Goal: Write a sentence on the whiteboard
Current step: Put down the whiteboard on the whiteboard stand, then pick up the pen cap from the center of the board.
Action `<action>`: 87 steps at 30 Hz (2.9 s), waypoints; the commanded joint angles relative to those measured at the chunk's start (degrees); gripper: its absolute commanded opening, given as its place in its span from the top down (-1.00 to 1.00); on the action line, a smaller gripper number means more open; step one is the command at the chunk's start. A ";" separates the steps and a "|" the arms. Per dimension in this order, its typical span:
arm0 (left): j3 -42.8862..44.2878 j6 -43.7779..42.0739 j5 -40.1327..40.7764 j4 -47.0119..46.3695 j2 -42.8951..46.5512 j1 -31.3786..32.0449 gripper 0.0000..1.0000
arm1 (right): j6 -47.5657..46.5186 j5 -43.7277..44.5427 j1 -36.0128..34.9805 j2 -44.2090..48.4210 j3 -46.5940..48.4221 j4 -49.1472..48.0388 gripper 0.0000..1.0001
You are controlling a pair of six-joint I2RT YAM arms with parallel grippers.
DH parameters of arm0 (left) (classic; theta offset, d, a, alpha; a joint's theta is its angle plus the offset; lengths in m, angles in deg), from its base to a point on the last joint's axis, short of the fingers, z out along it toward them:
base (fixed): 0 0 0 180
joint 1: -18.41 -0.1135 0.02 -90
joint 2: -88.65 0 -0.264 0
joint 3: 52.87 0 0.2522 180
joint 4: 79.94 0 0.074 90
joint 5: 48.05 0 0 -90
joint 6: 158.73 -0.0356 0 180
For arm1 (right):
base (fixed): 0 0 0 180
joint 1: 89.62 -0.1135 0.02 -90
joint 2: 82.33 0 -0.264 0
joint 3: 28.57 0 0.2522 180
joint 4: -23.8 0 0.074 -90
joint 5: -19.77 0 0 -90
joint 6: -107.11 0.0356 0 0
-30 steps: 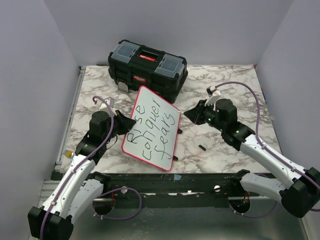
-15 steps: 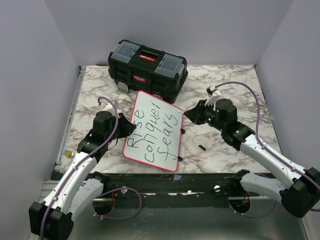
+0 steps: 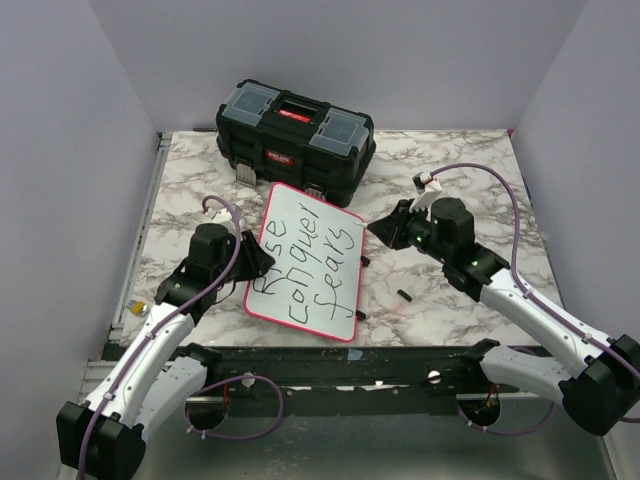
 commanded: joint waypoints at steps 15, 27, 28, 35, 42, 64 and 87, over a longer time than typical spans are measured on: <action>12.28 -6.65 6.50 13.19 2.41 0.29 -0.19 | -0.77 1.37 -0.30 0.28 3.45 3.79 0.99; 21.11 -14.54 2.76 17.42 5.26 0.38 -0.31 | -2.40 6.27 -0.29 3.35 8.19 9.14 0.99; 21.56 -14.85 1.44 17.19 4.99 0.38 -0.32 | -2.39 8.48 -0.28 3.98 8.84 9.43 0.99; 21.17 -17.36 -5.73 12.44 1.48 2.25 -0.32 | -2.60 15.43 -0.28 7.36 15.25 11.60 0.99; 23.69 -19.77 -5.36 7.00 -6.24 12.44 -0.33 | -3.24 20.26 -0.27 7.16 23.71 16.22 0.99; 36.79 -44.23 -5.50 -6.87 -39.60 35.61 -0.20 | 0.33 14.66 -0.34 11.92 33.33 17.30 0.99; 48.33 -62.61 -14.57 -5.07 -64.67 41.94 0.00 | 0.85 12.29 -0.21 13.03 36.69 20.34 0.99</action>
